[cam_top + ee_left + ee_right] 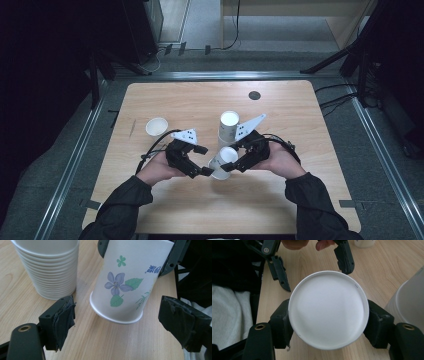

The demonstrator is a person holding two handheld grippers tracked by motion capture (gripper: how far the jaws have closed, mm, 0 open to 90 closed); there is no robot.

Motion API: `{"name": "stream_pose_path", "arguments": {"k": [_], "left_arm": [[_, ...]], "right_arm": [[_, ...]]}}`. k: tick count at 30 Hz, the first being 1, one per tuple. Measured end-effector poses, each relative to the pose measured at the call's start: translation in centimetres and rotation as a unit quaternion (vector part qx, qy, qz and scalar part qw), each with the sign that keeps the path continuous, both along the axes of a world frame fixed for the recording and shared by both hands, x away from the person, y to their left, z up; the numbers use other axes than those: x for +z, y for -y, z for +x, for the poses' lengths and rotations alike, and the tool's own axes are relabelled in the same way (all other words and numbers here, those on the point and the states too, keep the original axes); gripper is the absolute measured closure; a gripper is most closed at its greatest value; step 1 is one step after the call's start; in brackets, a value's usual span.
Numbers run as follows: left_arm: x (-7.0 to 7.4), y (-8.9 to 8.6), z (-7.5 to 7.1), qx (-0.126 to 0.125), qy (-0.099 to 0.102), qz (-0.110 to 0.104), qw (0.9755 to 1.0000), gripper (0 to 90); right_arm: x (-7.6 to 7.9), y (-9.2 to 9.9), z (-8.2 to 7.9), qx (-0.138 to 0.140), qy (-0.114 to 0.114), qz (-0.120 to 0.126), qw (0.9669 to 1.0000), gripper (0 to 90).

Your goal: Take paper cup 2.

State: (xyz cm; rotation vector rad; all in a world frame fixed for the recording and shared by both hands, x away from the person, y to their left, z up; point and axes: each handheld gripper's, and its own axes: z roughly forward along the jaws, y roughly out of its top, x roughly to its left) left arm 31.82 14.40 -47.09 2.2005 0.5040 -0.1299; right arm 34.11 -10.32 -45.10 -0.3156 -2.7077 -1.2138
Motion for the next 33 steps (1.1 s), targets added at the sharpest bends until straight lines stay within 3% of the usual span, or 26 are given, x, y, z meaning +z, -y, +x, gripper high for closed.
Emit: {"name": "stream_pose_path", "arguments": {"k": [7,11,15,24,33], "left_arm": [[-0.6,1.2,-0.2,-0.026,-0.005,0.005,0.9996,14.2],[-0.9,1.7,-0.1,-0.034,-0.003,-0.002,0.9994,14.7],[-1.0,2.2,-0.2,-0.043,0.007,-0.005,0.999,15.4],[-1.0,2.4,-0.4,-0.055,0.03,-0.007,0.998,25.9],[-0.8,2.3,-0.5,-0.061,0.039,-0.009,0.9973,30.5]], "right_arm": [[0.3,-0.1,-0.1,0.004,-0.004,0.014,0.9999,34.2],[0.7,0.1,-0.4,0.0,-0.007,0.024,0.9997,34.1],[0.6,0.1,-0.5,-0.006,-0.013,0.034,0.9993,34.1],[0.3,-0.3,-0.7,-0.01,-0.024,0.034,0.9991,34.5],[0.3,-0.2,-0.7,-0.011,-0.026,0.035,0.999,35.1]]}}
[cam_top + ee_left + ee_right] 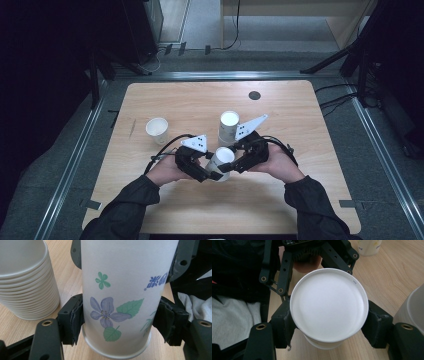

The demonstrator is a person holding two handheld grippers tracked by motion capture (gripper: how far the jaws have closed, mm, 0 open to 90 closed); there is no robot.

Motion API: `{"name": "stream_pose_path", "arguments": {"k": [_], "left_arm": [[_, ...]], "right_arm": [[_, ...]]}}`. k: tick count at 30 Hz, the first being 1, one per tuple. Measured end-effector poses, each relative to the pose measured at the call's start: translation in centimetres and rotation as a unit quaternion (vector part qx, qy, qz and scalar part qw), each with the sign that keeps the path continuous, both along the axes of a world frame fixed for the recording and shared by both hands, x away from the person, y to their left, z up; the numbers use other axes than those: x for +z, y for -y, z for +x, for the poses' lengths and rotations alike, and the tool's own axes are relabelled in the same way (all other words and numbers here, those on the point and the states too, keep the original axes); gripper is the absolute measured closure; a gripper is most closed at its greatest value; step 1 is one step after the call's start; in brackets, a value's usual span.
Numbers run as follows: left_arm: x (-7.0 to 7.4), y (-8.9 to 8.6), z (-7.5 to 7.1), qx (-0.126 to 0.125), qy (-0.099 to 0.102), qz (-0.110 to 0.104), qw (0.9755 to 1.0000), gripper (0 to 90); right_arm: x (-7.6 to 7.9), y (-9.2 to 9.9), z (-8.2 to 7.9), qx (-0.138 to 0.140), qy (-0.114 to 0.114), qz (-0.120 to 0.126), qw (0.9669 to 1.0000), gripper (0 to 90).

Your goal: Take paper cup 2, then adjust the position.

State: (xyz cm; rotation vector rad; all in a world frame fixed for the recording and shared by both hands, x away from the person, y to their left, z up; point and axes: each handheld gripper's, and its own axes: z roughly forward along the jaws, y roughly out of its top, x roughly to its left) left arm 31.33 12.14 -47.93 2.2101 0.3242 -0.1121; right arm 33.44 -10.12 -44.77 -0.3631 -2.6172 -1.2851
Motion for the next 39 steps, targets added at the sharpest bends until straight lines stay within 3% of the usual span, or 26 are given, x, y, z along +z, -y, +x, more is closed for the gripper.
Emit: {"name": "stream_pose_path", "arguments": {"k": [8,13,17,21,27,32,39], "left_arm": [[0.1,0.0,0.0,-0.009,-0.007,0.009,0.9999,31.4],[0.7,-0.6,0.2,0.0,-0.006,0.004,1.0,31.2],[0.9,-1.2,0.3,0.005,-0.013,0.006,0.9999,31.1],[1.2,-1.7,0.5,0.006,-0.015,0.03,0.9994,30.9],[1.8,-2.6,0.6,0.022,-0.022,0.035,0.9989,31.1],[2.3,-2.6,0.6,0.023,-0.018,0.066,0.9974,31.0],[2.9,-2.1,0.6,0.006,-0.012,0.107,0.9942,30.9]], "right_arm": [[-0.1,-0.1,-0.1,0.006,0.005,0.001,1.0,34.1],[-0.1,0.0,-0.4,0.002,0.017,-0.009,0.9998,20.5],[-0.2,0.3,-0.5,-0.007,0.026,-0.012,0.9996,20.1],[-0.3,0.6,-0.5,-0.011,0.033,-0.014,0.9993,21.8],[-0.9,0.9,-0.8,-0.013,0.052,-0.027,0.9982,24.2],[-1.0,1.3,-1.2,-0.016,0.057,-0.035,0.9976,24.8],[-1.5,1.9,-1.7,-0.017,0.059,-0.036,0.9975,25.5]]}}
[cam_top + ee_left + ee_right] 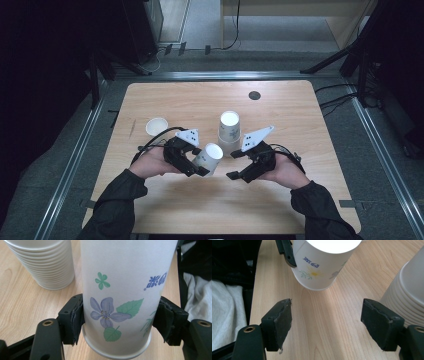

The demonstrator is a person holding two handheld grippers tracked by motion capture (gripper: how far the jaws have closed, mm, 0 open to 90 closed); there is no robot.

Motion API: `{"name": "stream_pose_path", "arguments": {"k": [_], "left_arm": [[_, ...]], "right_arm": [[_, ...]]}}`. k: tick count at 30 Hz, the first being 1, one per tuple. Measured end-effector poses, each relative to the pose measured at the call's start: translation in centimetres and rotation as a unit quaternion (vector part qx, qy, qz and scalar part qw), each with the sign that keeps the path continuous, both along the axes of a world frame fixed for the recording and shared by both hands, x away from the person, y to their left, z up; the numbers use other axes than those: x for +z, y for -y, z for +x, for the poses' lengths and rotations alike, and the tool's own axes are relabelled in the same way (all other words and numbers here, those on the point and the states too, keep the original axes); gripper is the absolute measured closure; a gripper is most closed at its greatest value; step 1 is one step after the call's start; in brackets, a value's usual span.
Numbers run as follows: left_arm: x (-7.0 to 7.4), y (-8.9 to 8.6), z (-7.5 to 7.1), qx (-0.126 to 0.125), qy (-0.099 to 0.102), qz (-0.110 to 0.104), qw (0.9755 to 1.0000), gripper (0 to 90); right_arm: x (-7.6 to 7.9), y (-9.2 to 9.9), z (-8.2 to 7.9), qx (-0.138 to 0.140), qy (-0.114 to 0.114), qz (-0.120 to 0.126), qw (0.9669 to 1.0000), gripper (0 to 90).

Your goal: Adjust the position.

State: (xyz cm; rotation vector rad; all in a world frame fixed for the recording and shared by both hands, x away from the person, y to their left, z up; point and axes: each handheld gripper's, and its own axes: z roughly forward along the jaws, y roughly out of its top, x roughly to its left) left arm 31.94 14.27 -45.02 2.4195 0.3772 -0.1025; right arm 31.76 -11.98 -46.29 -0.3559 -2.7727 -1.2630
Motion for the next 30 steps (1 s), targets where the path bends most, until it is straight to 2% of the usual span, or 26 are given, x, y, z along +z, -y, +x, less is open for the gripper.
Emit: {"name": "stream_pose_path", "arguments": {"k": [4,10,13,16,18,21,25,30], "left_arm": [[0.4,0.5,0.2,-0.012,-0.006,0.025,0.9996,30.8],[1.4,1.3,0.3,-0.03,0.001,0.041,0.9987,30.8],[1.9,1.7,0.5,-0.038,0.008,0.064,0.9972,30.6],[2.3,2.0,0.5,-0.037,0.007,0.073,0.9966,30.5],[2.2,2.1,0.4,-0.039,0.009,0.079,0.9961,30.8],[1.8,2.3,0.1,-0.044,0.007,0.099,0.9941,30.8],[1.1,2.8,-0.3,-0.056,0.005,0.113,0.992,30.8],[0.4,3.8,-0.6,-0.073,0.012,0.131,0.9886,30.8]], "right_arm": [[-0.3,0.0,0.0,-0.002,0.0,-0.003,1.0,25.6],[-0.1,-0.2,0.1,0.0,0.005,0.012,0.9999,25.8],[0.0,-0.2,0.1,0.001,0.007,0.02,0.9998,25.9],[-0.1,-0.3,0.1,0.002,0.009,0.021,0.9997,26.0],[-0.1,-0.4,0.0,0.001,0.008,0.021,0.9998,26.2],[-0.1,-0.5,-0.1,0.006,0.01,0.024,0.9996,27.2],[-0.1,-0.6,-0.3,0.015,0.017,0.028,0.9994,27.4],[-0.2,-1.1,-0.4,0.021,0.01,0.032,0.9992,28.7]]}}
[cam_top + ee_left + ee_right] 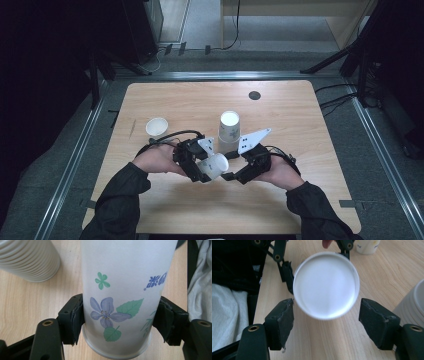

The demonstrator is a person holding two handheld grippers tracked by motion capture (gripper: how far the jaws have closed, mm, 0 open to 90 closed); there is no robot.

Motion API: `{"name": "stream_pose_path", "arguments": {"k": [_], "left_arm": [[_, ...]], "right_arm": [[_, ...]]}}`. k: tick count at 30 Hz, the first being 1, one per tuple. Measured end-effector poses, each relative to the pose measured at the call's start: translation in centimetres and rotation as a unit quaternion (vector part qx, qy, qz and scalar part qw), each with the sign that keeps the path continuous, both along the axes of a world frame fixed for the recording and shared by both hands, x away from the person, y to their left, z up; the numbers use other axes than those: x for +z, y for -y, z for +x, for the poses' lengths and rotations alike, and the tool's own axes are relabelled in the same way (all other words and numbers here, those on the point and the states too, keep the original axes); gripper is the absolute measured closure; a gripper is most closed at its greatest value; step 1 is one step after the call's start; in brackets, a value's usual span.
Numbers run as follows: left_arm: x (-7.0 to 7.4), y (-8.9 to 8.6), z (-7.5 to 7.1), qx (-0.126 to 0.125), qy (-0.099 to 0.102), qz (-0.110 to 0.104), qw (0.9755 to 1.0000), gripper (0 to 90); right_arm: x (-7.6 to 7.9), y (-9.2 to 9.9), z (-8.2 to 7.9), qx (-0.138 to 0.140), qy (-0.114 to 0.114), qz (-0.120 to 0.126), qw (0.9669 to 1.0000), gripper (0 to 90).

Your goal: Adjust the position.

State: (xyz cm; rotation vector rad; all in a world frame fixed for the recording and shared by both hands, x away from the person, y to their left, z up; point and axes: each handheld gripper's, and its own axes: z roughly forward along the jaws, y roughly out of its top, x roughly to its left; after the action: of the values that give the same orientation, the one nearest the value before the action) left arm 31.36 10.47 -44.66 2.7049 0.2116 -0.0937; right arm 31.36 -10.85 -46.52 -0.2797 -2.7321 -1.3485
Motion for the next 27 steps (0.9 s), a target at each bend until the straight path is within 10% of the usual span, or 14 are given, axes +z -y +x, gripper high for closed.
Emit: {"name": "stream_pose_path", "arguments": {"k": [16,27], "left_arm": [[-0.5,0.7,-0.2,-0.015,-0.01,-0.01,0.9998,30.5],[-0.2,-0.1,0.1,0.013,0.002,-0.044,0.9989,12.4]], "right_arm": [[-0.4,-1.5,-0.2,0.023,-0.017,-0.006,0.9996,34.7],[0.3,-0.5,0.2,0.008,-0.013,0.003,0.9999,34.3]]}}
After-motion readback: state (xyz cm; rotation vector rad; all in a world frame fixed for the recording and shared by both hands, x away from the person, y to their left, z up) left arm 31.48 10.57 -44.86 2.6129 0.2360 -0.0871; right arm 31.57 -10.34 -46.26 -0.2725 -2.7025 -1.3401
